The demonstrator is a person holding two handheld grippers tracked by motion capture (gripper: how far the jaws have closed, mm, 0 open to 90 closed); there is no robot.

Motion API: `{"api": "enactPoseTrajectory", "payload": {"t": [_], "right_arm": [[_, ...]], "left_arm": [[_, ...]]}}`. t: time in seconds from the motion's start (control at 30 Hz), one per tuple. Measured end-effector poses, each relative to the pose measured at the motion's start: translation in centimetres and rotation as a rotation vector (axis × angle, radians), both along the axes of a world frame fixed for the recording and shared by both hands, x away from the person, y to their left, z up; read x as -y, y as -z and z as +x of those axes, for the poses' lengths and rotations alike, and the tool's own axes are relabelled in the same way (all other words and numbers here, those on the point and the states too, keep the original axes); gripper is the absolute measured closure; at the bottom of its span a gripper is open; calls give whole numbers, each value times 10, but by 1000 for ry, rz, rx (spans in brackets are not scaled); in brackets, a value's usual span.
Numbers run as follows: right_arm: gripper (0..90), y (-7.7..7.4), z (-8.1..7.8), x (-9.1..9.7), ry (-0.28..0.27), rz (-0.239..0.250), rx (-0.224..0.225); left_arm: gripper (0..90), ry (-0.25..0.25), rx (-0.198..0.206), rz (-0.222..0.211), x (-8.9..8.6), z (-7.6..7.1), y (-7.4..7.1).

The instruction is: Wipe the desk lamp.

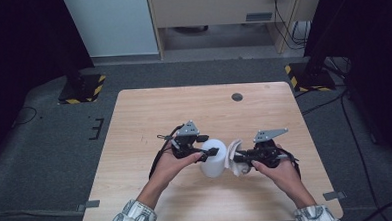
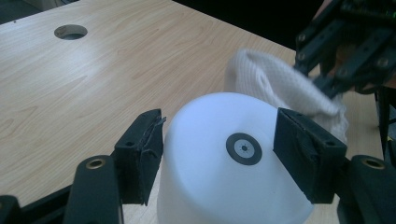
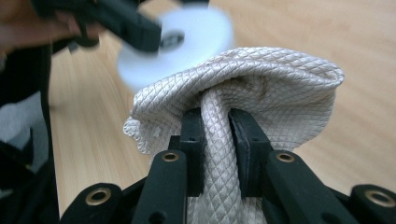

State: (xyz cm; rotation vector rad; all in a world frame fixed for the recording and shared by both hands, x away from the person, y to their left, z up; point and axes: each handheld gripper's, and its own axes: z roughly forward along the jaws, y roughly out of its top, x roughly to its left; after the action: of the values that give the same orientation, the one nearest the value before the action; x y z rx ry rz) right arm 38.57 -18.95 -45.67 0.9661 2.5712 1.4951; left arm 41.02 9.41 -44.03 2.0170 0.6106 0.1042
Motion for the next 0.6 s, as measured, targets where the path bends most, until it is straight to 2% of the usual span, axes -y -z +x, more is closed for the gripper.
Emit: {"api": "enactPoseTrajectory", "payload": {"t": [0.1, 0.17, 0.3, 0.37, 0.47, 0.6], "right_arm": [[761, -6, 2, 0, 17, 22, 21], [761, -4, 3, -3, 10, 10, 18], [760, 10, 4, -12, 0, -58, -4], [761, 19, 5, -17, -6, -110, -21], [760, 27, 5, -23, -11, -161, -37], [759, 28, 5, -22, -9, -168, -32]], "left_arm": [[329, 2, -3, -3, 0, -1, 0], [329, -1, -8, -6, -1, -2, 1], [331, -5, -16, -20, -5, -4, 3], [330, -3, -14, -17, -5, -5, 2], [332, 0, -8, -10, -5, -5, 2], [318, 2, 14, -1, -5, -7, 1]]}}
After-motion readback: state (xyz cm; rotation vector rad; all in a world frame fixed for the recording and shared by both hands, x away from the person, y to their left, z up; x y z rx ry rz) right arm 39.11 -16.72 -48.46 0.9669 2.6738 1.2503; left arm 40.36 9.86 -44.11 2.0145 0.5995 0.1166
